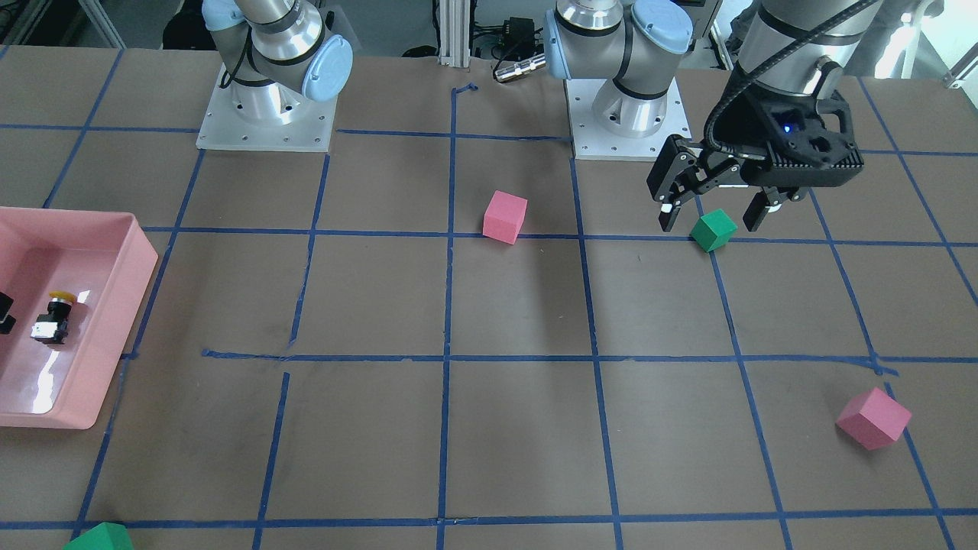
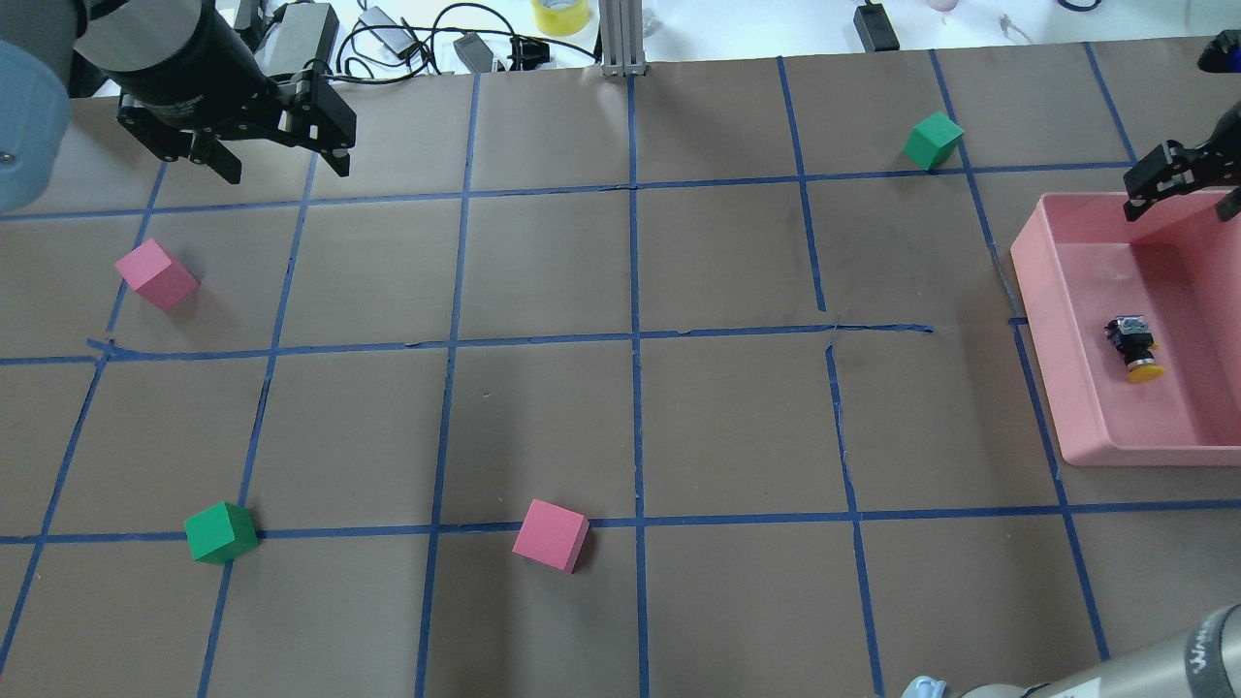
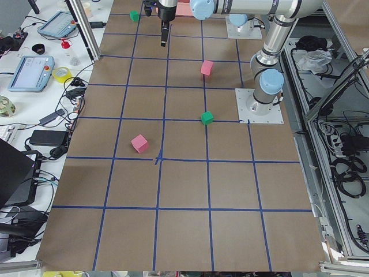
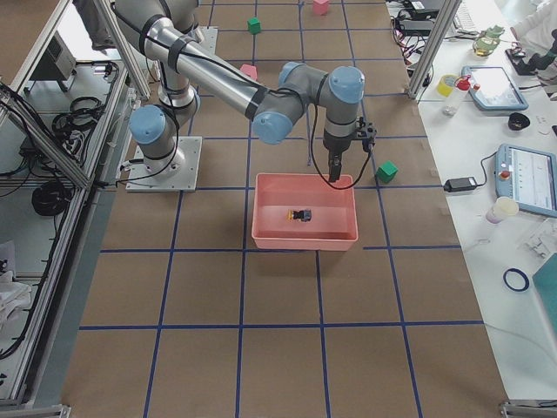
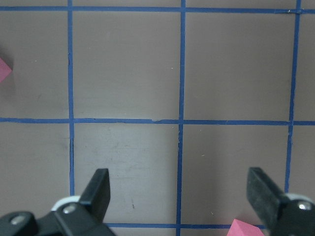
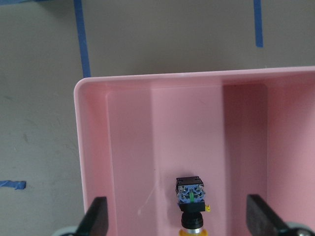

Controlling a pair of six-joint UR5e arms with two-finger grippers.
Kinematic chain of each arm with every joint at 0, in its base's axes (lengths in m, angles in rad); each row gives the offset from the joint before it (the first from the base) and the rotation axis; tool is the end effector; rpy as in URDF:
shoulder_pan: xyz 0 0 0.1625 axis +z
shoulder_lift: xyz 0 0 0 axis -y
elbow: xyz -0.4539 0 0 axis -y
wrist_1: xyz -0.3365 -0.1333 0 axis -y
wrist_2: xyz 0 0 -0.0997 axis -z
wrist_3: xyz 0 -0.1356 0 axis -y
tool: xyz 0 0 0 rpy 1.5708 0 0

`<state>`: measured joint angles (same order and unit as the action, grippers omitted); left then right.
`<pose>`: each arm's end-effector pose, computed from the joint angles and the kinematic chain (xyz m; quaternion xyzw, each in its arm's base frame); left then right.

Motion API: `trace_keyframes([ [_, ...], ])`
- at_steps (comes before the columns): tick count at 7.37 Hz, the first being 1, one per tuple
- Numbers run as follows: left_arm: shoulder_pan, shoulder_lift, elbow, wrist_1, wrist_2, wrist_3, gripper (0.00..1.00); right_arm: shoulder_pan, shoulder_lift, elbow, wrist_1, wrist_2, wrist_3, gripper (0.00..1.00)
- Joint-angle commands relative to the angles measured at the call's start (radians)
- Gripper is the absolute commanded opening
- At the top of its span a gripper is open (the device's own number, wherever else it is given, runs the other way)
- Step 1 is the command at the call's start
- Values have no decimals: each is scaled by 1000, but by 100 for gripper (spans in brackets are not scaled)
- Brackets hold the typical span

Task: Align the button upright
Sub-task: 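Move the right gripper over the pink tray above the black button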

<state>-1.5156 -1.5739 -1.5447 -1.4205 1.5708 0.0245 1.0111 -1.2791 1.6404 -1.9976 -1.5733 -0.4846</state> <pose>-0.1078 -0.4661 0.5078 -0.0153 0.9961 -0.0865 0.0034 -0.1813 -0.5398 0.3495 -0.0376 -0.9988 0.0278 0.0174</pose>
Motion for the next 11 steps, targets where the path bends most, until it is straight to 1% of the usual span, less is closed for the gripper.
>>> trace_keyframes([
  [1, 0, 0, 0, 0, 0, -2, 100, -11, 26, 15, -23, 1, -32, 100],
  [4, 0, 0, 0, 0, 0, 0, 100, -11, 41, 18, -38, -7, -67, 100],
  [5, 2, 0, 2, 2, 0, 2, 100, -11, 46, 32, -49, -8, -71, 100],
  [6, 0, 0, 0, 2, 0, 2, 100, -11, 56, 54, -112, -11, -71, 100],
  [7, 0, -1, 0, 0, 0, 2, 100, -11, 61, 77, -136, -14, -71, 100],
  [10, 0, 0, 0, 0, 0, 0, 100, -13, 70, 124, -138, -13, -100, 100],
  [11, 0, 0, 0, 0, 0, 0, 100, -16, 72, 124, -139, -16, -101, 100],
])
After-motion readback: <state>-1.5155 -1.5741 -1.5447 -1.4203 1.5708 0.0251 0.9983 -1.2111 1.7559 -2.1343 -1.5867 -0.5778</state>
